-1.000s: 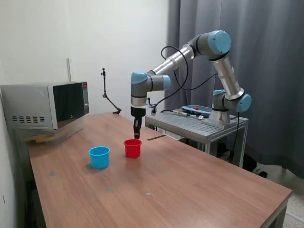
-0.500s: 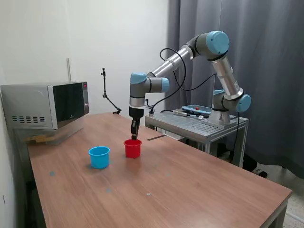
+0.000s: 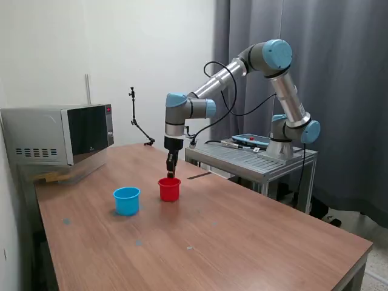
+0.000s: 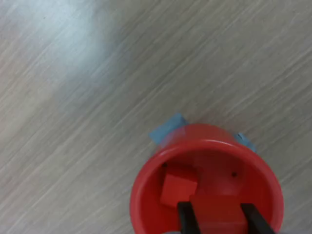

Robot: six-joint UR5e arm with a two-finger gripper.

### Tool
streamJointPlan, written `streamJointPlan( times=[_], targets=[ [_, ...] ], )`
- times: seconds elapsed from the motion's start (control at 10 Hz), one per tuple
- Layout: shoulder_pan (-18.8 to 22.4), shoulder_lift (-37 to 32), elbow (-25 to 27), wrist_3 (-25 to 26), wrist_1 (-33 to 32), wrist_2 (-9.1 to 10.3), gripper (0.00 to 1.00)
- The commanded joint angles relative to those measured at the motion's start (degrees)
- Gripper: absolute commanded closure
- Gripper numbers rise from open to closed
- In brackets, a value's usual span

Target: Place red objects in the red bin, and blue objects in the blue bin.

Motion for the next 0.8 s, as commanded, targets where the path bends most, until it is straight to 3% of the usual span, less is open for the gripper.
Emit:
streamJointPlan(
  times=[0.0, 0.2, 0.3, 0.7],
  targets=[
    [0.0, 0.0, 0.1, 0.0, 0.0, 0.04, 1.00],
    [0.0, 0.0, 0.0, 0.0, 0.1, 0.04, 1.00],
    [0.0, 0.0, 0.0, 0.0, 0.1, -0.04, 0.00],
    [0.0, 0.1, -0.1, 0.0, 0.1, -0.04, 0.00]
  ],
)
